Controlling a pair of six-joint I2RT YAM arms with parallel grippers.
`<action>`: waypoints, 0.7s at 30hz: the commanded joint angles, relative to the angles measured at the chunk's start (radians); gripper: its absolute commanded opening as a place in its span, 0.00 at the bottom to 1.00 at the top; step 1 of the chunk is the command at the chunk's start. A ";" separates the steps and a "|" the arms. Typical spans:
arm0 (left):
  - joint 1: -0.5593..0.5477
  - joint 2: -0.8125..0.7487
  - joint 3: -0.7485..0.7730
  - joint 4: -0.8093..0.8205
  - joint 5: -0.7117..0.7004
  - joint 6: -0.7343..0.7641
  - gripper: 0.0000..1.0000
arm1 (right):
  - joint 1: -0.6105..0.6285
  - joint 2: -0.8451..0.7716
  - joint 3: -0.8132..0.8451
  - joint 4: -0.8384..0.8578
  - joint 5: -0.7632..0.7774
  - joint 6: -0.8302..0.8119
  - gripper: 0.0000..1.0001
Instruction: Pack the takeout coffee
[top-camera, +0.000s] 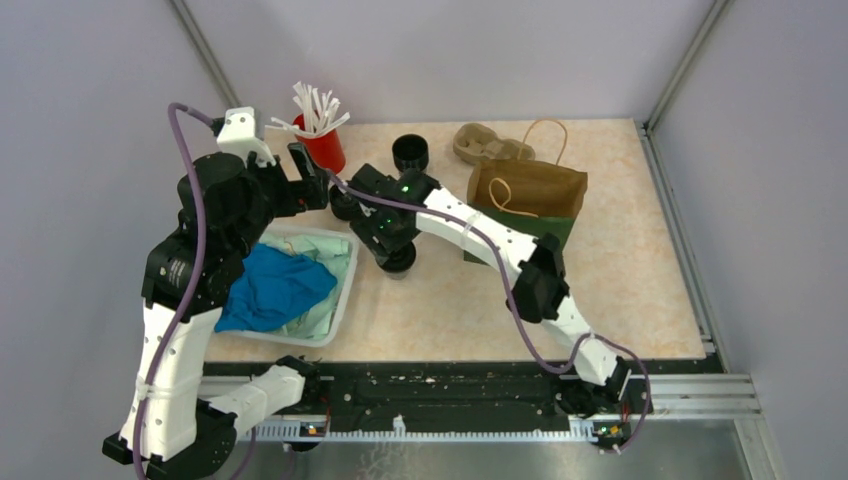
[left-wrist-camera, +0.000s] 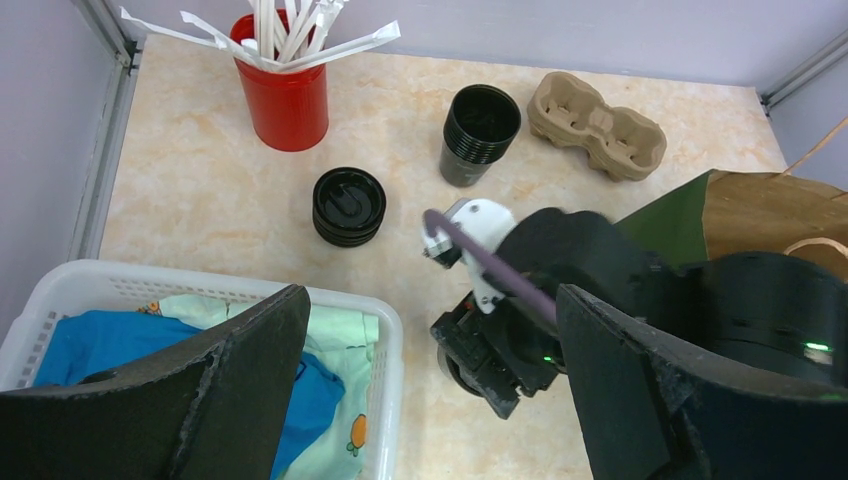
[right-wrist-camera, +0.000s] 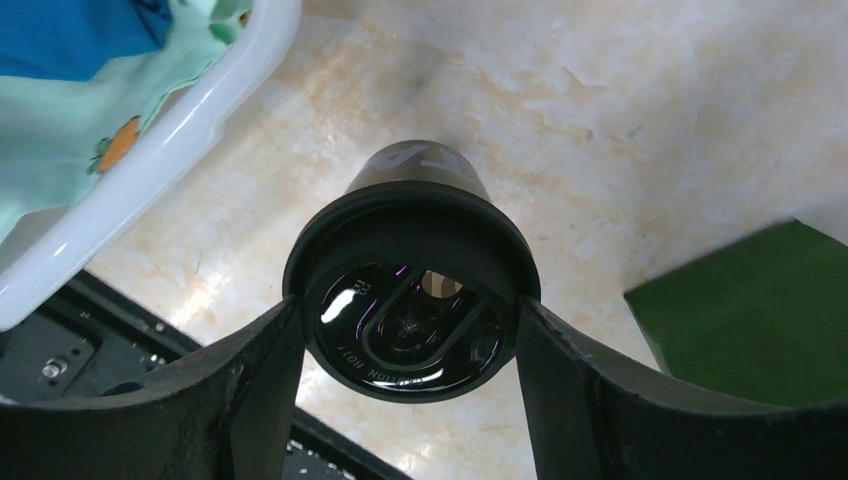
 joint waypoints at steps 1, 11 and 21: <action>0.004 -0.017 -0.001 0.071 -0.004 -0.040 0.98 | 0.010 -0.273 -0.023 0.087 0.064 -0.003 0.59; 0.003 0.018 -0.046 0.141 0.142 -0.267 0.98 | 0.009 -0.810 -0.195 0.249 0.253 -0.033 0.55; -0.020 0.366 -0.073 0.391 0.748 -0.497 0.93 | 0.010 -1.263 -0.301 0.091 0.507 -0.023 0.54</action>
